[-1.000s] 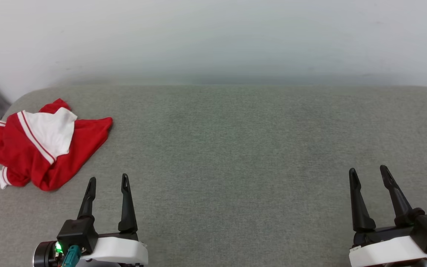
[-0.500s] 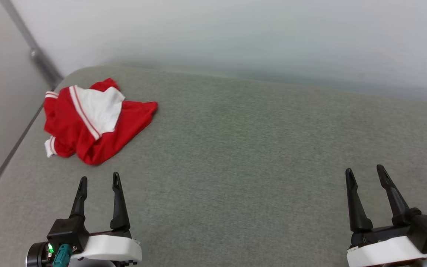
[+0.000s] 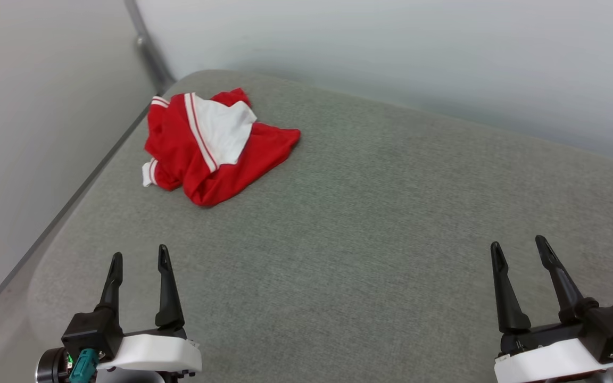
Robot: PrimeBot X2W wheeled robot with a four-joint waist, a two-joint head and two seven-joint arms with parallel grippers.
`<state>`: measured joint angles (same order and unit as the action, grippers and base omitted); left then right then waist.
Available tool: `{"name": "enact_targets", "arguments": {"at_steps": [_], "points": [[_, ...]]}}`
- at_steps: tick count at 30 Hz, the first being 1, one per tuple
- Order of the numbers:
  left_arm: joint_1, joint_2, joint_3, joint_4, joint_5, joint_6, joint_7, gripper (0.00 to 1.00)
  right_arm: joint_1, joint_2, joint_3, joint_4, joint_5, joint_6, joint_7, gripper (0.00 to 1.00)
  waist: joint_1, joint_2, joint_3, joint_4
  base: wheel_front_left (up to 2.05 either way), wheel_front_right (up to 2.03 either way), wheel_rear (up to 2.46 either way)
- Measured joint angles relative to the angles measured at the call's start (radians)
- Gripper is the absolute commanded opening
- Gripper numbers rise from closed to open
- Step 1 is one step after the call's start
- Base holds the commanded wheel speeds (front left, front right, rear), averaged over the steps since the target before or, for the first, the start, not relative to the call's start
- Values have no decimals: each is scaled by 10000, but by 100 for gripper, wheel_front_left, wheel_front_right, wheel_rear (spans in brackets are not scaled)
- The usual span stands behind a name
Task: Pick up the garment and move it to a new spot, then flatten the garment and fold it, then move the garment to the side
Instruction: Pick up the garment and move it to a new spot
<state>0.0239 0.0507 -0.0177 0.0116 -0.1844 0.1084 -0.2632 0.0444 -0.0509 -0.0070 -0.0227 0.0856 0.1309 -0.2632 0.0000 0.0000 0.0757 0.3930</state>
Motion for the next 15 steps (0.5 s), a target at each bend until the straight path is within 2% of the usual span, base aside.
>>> {"name": "enact_targets", "arguments": {"at_steps": [7, 12, 15], "points": [[1, 2, 136, -21, -123, -2, 2, 100, -44, 0, 88, -2, -75, 0, 0, 100, 0, 0, 100, 551, 0, 0, 0], [-24, 0, 232, -23, -150, -36, 2, 100, -46, 0, 150, -4, -161, 0, 0, 100, 0, 0, 210, 594, 0, 0, 0], [-276, 2, 426, -23, -184, -280, 2, 100, -90, 0, 144, -23, -263, 0, 0, 100, 0, 0, 310, 516, 0, 0, 0]]}}
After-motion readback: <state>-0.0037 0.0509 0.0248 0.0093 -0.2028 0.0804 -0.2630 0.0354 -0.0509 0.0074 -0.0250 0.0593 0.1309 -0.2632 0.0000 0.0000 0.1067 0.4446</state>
